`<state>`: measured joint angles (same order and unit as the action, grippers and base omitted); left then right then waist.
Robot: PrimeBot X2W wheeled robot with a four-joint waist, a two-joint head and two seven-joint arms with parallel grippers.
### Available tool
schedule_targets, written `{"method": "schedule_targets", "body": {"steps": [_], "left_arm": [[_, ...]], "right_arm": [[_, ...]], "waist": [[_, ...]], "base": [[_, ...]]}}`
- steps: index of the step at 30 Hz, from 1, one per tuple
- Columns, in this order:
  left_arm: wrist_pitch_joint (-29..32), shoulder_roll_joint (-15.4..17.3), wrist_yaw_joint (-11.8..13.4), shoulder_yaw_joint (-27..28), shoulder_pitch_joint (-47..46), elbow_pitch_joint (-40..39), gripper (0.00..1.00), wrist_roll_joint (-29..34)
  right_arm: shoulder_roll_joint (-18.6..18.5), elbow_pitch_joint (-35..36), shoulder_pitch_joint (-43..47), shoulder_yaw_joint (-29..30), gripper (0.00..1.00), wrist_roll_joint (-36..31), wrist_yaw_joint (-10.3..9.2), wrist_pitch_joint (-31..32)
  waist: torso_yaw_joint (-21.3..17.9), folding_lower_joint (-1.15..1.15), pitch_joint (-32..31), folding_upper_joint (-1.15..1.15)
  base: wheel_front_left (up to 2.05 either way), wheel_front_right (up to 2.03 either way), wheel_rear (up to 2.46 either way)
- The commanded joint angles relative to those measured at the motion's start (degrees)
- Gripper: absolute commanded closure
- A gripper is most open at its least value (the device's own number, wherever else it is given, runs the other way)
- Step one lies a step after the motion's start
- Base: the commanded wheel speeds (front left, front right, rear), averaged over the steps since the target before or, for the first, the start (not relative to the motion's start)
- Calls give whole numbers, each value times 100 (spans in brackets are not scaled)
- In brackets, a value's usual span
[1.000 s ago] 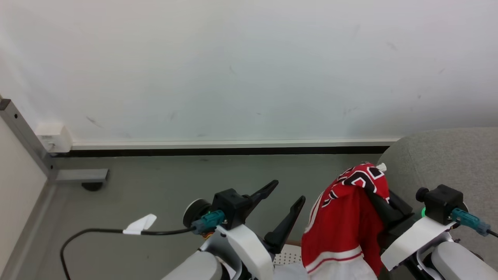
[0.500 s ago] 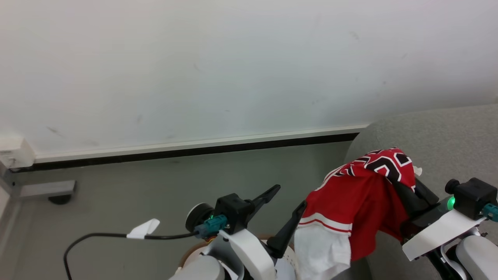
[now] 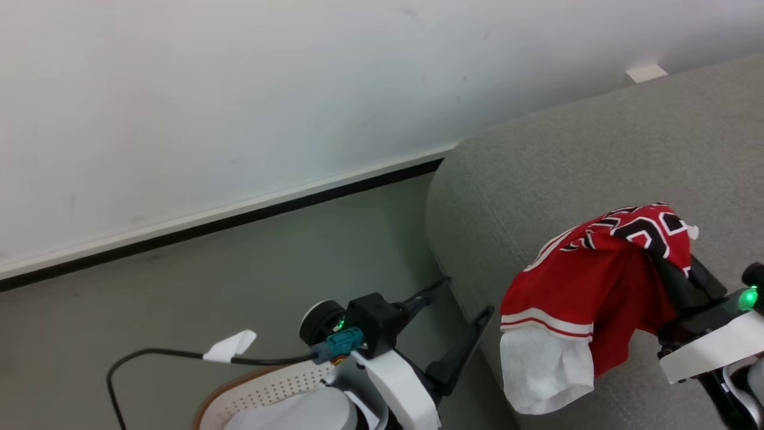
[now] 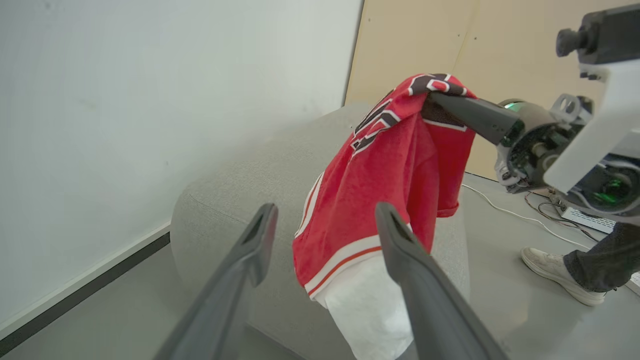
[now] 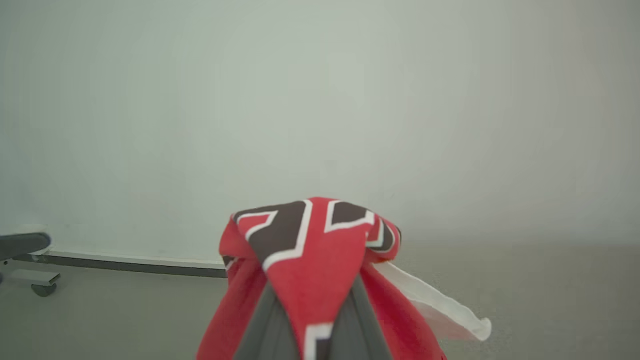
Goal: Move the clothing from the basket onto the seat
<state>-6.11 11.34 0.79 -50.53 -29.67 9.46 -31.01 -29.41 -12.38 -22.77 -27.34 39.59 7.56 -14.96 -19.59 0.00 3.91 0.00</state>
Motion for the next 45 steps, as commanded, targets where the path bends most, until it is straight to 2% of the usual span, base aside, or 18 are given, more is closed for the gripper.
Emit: {"method": "schedule_targets", "body": {"steps": [1,8,13,17,24,28,34,35,36,37,38,41,45], "left_arm": [[5,9,-15,-3,-56,-3,0,76],[199,137,-118,-80,-451,-116,0,242],[370,255,-231,-66,-920,-230,0,414],[436,304,-287,-8,-1276,-323,0,465],[399,280,-356,55,-1704,-317,0,563],[329,281,-351,79,-1818,-252,0,607],[245,308,-363,13,-1705,-111,0,585],[233,306,-358,4,-1684,-90,0,570],[227,294,-351,-2,-1672,-63,0,554],[210,289,-347,-4,-1656,-40,0,537],[196,300,-334,2,-1637,-5,0,536],[106,359,-311,37,-1540,83,0,482],[-53,424,-247,92,-1340,191,0,375]], "right_arm": [[-41,43,47,62,100,-19,-14,-15],[146,117,17,1010,100,-151,-14,-15],[182,-91,-596,1926,100,-325,-13,126],[121,-342,-1389,2598,100,-342,-14,500],[-229,-1399,-2856,3886,100,-898,-13,830],[-318,-2184,-3276,4494,100,-1677,-13,816],[221,-3399,-3257,5376,100,-2653,-14,466],[290,-3576,-3181,5529,91,-2754,-14,393],[360,-3726,-3118,5632,64,-2837,-14,339],[440,-3838,-3069,5716,23,-2898,-14,274],[525,-3947,-3033,5758,0,-2949,-14,235],[737,-4040,-2874,5853,0,-2982,-14,72],[955,-3798,-2485,5831,0,-3112,-14,-14]], "waist": [[-256,0,277,0],[-214,0,945,0],[89,0,1647,0],[360,0,2208,0],[830,0,2914,0],[1031,0,3160,0],[1150,0,3203,0],[1153,0,3176,0],[1155,0,3147,0],[1153,0,3115,0],[1147,0,3074,0],[1102,0,2890,0],[993,0,2540,0]], "base": [[0,0,0],[0,0,0],[0,0,0],[0,0,0],[0,0,0],[0,0,0],[0,0,0],[0,0,0],[0,0,0],[0,0,0],[0,0,0],[0,0,0],[0,0,0]]}}
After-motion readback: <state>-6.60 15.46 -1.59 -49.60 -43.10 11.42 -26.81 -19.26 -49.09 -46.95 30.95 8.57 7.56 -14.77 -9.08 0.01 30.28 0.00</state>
